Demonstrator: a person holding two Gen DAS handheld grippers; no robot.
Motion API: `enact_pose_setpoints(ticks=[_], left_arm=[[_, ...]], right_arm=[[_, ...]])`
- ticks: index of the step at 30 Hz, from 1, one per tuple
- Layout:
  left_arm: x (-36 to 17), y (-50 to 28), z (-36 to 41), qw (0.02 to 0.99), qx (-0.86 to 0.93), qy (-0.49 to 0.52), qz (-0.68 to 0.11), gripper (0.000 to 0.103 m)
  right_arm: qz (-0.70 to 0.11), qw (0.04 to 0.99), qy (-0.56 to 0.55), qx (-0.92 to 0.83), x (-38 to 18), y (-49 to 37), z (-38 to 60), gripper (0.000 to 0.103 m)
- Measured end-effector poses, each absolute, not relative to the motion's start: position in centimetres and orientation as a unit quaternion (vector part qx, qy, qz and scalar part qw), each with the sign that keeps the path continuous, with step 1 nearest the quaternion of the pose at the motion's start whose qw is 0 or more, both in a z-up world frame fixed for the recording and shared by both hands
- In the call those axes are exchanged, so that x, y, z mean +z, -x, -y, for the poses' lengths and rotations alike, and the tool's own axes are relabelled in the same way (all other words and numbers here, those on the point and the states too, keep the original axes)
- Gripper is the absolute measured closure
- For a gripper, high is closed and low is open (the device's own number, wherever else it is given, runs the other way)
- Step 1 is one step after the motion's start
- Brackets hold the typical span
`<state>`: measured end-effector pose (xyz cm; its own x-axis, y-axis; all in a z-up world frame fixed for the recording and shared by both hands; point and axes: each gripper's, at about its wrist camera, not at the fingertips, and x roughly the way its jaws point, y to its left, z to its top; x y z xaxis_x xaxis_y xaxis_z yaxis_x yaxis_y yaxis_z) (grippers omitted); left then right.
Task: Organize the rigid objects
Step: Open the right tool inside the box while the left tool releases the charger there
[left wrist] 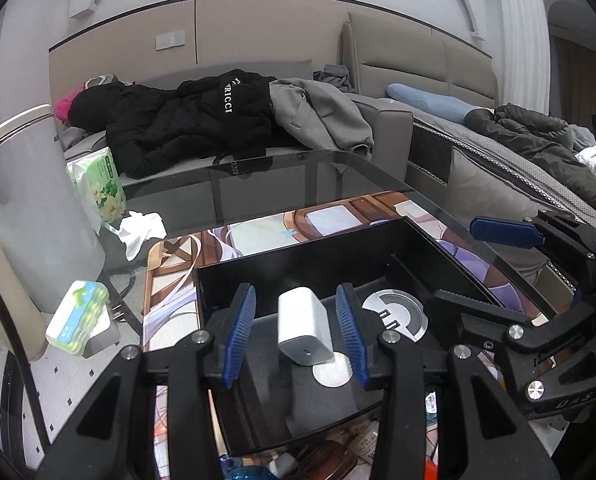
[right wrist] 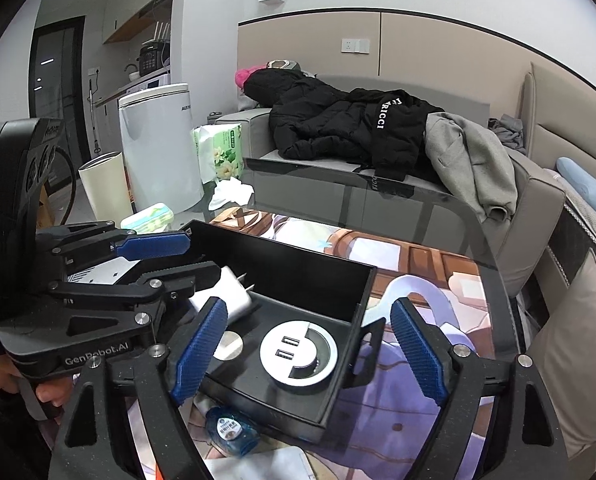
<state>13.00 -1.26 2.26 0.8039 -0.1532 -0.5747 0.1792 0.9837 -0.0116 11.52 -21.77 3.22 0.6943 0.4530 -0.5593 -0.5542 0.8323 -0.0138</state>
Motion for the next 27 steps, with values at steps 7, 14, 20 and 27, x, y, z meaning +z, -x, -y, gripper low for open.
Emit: enact_pose_setpoints(ticks=[7, 14, 20, 27], left_arm=[[2.5, -12.1, 1.2, 0.951, -0.08, -0.027, -0.299, 0.04], [3.2, -10.8, -0.1, 0.957, -0.067, -0.013, -0.282, 0.011], [3.3, -9.8, -0.7, 0.956, -0.075, -0.001, -0.283, 0.0], [2.8, -8.4, -0.4, 0.954, -0.072, -0.022, -0.291, 0.0]], right_arm=[[-0.279, 0.917, 0.09, 0.269, 3.3, -11.1, 22.5, 0.006], [-0.282, 0.918, 0.088, 0.266, 3.2, -10.5, 23.5, 0.001], [-0.29, 0.915, 0.092, 0.263, 2.8, -9.7, 24.5, 0.001], [-0.298, 0.91, 0.104, 0.267, 2.4, -8.2, 25.0, 0.001]])
